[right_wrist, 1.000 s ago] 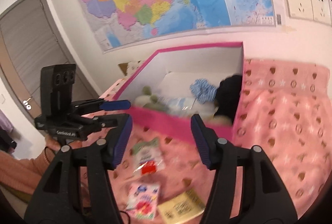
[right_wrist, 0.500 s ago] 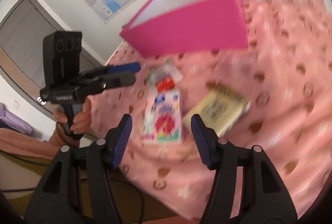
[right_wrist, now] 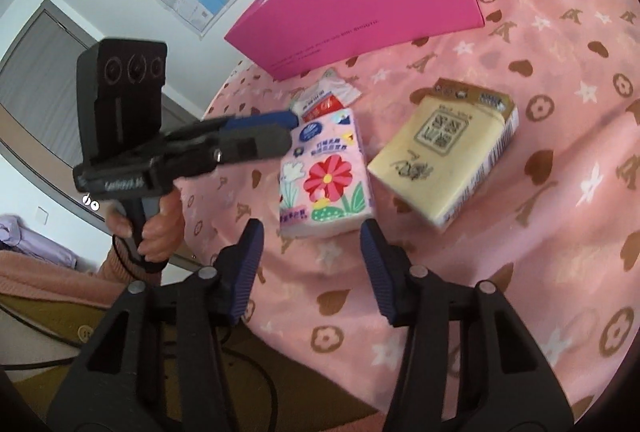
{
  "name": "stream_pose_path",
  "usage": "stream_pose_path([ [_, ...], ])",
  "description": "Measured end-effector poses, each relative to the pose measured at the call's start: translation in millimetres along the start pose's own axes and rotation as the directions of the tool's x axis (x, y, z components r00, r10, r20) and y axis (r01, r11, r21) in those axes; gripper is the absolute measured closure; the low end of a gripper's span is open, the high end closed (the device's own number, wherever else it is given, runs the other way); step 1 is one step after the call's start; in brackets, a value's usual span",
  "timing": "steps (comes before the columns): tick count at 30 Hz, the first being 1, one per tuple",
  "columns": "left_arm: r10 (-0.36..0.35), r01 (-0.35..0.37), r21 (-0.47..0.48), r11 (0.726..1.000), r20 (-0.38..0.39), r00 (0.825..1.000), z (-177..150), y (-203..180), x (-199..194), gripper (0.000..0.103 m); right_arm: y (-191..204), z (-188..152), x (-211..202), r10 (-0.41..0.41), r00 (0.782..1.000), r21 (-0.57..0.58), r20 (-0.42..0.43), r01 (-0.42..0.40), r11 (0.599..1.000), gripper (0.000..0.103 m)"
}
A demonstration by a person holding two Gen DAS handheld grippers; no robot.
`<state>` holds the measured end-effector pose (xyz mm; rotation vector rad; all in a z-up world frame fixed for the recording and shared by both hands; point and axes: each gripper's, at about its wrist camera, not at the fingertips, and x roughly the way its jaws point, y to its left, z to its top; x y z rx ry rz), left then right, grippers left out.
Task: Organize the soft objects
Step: 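Grasp the pink flower tissue pack with the right gripper, then carry the tissue pack into the pink box and open the right gripper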
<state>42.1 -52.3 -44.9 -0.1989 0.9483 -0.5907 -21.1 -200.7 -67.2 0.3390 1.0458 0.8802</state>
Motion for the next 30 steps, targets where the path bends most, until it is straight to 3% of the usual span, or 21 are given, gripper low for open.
stream_pose_path([
  [7,-0.023,0.022,-0.017,1.000,-0.013,1.000,-8,-2,-3,0.060,-2,6,4,-0.051,0.998,-0.014,0.021,0.052,0.999,0.053],
  [14,-0.024,0.024,-0.061,0.998,-0.004,1.000,-14,4,-9,0.060,7,16,2,-0.094,0.994,-0.064,0.058,0.097,0.993,0.060],
  [30,-0.004,0.011,-0.106,0.994,0.068,0.998,-10,12,-32,0.060,24,41,11,-0.097,0.992,-0.153,0.083,0.109,0.982,0.061],
])
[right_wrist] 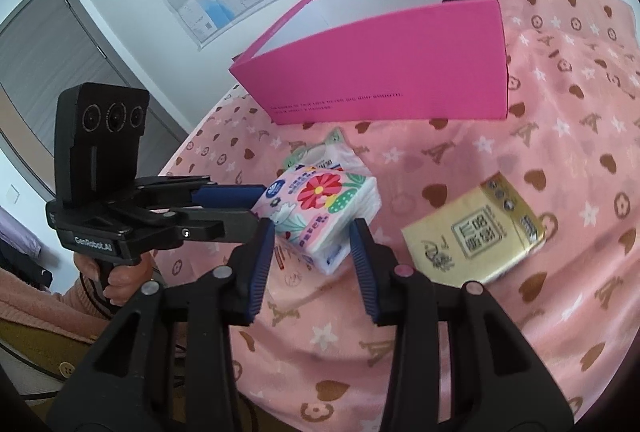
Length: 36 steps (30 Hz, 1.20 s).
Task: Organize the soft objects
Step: 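Carry the tissue pack into the pink box and open the right gripper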
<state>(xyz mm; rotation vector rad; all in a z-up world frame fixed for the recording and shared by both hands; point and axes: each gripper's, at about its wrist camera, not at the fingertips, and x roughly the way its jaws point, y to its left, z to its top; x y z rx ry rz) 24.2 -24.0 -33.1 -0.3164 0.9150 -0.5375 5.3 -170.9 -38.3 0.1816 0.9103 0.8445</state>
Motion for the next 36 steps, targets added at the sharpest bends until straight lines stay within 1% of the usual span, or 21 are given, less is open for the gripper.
stream_pose_path([
  [4,0.006,-0.006,0.001,1.000,0.022,1.000,6,-1,-6,0.060,3,9,-1,-0.005,1.000,-0.027,0.010,0.006,1.000,0.061],
  [11,0.026,-0.029,0.029,0.999,0.080,0.996,28,-5,-19,0.060,11,37,-9,-0.014,0.999,-0.094,0.052,0.019,0.995,0.061],
  [18,0.055,-0.066,0.070,0.995,0.150,0.987,64,-11,-29,0.060,13,77,-19,-0.024,0.994,-0.155,0.108,0.040,0.987,0.061],
  [20,0.076,-0.091,0.082,0.993,0.168,0.983,76,-12,-30,0.060,14,87,-21,-0.029,0.993,-0.172,0.118,0.049,0.984,0.061],
  [26,0.090,-0.110,0.095,0.989,0.195,0.977,107,-9,-30,0.059,8,118,-20,-0.044,0.990,-0.198,0.135,0.070,0.978,0.061],
  [30,0.110,-0.133,0.105,0.986,0.202,0.973,122,-7,-25,0.059,-2,133,-16,-0.043,0.990,-0.180,0.134,0.067,0.981,0.061],
  [36,0.129,-0.151,0.108,0.983,0.189,0.974,133,-2,-12,0.059,-15,148,-9,-0.061,0.991,-0.169,0.120,0.081,0.982,0.061],
])
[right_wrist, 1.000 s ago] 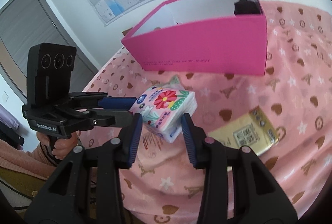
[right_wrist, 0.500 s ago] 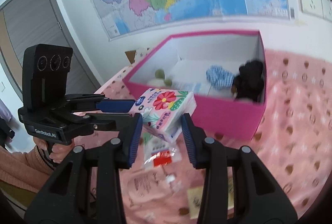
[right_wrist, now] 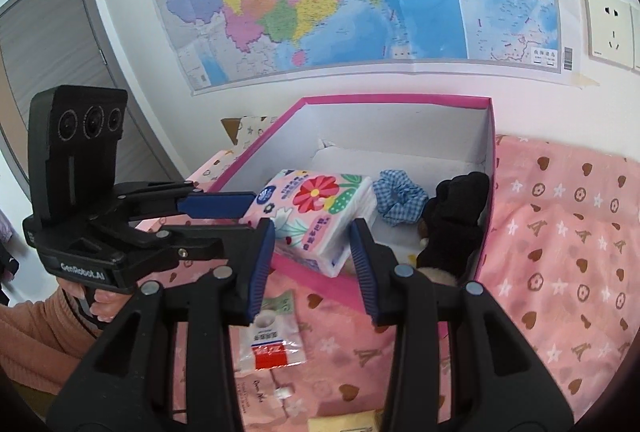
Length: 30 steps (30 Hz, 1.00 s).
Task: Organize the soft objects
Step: 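Carry the tissue pack into the pink box and open the right gripper, then grasp the green-white medical tape bag with the right gripper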
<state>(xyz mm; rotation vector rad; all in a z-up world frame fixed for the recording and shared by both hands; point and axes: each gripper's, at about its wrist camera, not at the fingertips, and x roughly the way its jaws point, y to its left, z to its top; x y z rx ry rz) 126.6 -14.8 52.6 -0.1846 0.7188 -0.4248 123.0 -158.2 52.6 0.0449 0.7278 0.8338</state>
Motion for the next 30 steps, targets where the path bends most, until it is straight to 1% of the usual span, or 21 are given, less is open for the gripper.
stream_pose_path([
  [3,-0.002,0.002,0.004,1.000,-0.015,1.000,4,1,8,0.059,-11,2,9,-0.012,1.000,0.022,-0.024,0.012,1.000,0.061],
  [9,0.025,-0.024,0.013,1.000,-0.075,0.997,8,8,35,0.059,-29,1,30,-0.046,0.995,0.053,-0.089,0.050,0.997,0.061],
  [12,0.035,-0.035,-0.003,0.999,-0.101,0.994,8,14,46,0.059,-37,2,41,-0.060,0.991,0.070,-0.116,0.068,0.995,0.061],
  [14,0.034,-0.037,-0.021,0.999,-0.119,0.992,8,18,53,0.059,-42,2,46,-0.097,0.988,0.078,-0.122,0.107,0.991,0.060],
  [15,0.059,-0.064,-0.036,0.997,-0.125,0.990,7,22,57,0.055,-43,3,45,-0.114,0.987,0.072,-0.116,0.123,0.990,0.060],
  [16,0.092,-0.099,-0.045,0.994,-0.123,0.988,7,24,58,0.053,-44,3,45,-0.126,0.985,0.076,-0.117,0.135,0.988,0.059],
  [17,0.114,-0.121,-0.049,0.991,-0.117,0.986,5,26,58,0.053,-46,2,42,-0.134,0.984,0.085,-0.114,0.144,0.986,0.059],
  [20,0.094,-0.104,-0.088,0.991,-0.107,0.990,1,34,53,0.051,-46,-2,34,-0.130,0.987,0.099,-0.097,0.139,0.985,0.058],
  [23,0.097,-0.104,-0.096,0.990,-0.079,0.992,-6,39,40,0.051,-41,-6,22,-0.123,0.989,0.095,-0.081,0.131,0.987,0.057],
  [26,0.095,-0.100,-0.098,0.990,-0.052,0.994,-13,39,25,0.050,-33,-9,9,-0.118,0.992,0.089,-0.048,0.122,0.989,0.055],
  [28,0.091,-0.094,-0.098,0.991,-0.033,0.995,-17,39,15,0.048,-28,-11,-1,-0.092,0.995,0.092,-0.027,0.095,0.991,0.051],
  [30,0.095,-0.095,-0.085,0.992,-0.008,0.995,-23,35,2,0.046,-20,-16,-11,-0.056,0.998,0.092,-0.005,0.057,0.994,0.051],
])
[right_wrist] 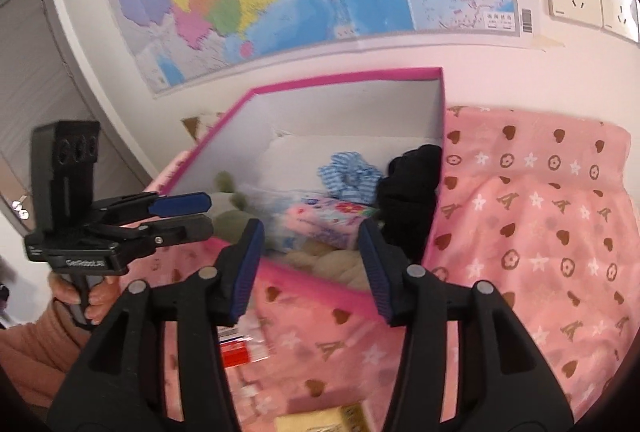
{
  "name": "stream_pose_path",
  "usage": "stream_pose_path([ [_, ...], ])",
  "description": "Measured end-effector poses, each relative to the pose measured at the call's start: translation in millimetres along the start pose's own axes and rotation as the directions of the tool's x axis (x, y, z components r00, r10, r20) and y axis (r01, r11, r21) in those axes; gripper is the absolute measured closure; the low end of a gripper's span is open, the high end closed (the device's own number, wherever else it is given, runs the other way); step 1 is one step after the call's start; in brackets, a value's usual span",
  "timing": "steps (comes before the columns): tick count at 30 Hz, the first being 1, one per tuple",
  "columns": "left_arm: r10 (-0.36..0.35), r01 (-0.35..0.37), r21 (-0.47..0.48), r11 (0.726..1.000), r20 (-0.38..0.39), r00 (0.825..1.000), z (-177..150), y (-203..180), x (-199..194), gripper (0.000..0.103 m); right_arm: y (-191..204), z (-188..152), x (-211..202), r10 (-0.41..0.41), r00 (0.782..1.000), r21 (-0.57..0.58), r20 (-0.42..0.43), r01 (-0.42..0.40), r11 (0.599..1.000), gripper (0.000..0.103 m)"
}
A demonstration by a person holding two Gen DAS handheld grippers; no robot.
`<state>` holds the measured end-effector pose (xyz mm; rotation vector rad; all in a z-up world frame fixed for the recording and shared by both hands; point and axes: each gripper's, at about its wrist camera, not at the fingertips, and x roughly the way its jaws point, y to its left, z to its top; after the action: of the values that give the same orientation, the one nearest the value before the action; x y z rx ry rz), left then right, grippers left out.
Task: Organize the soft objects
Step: 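Grasp the green-white medical tape bag with the right gripper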
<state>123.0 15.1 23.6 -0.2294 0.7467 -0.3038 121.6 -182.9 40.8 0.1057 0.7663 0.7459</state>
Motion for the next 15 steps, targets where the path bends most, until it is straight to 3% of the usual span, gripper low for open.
stream_pose_path([
  [6,-0.028,0.027,0.027,0.999,0.031,0.999,-20,-6,-29,0.041,27,-26,-14,0.126,0.992,-0.016,-0.015,-0.126,0.992,0.050],
  [11,-0.009,0.010,0.038,0.999,-0.022,1.000,-45,-6,-26,0.041,41,-54,-5,0.181,0.980,0.003,-0.084,-0.181,0.983,0.050],
  [15,0.040,-0.040,0.008,0.999,-0.078,0.996,-66,4,-10,0.041,48,-80,21,0.175,0.967,0.023,-0.186,-0.174,0.985,0.050],
])
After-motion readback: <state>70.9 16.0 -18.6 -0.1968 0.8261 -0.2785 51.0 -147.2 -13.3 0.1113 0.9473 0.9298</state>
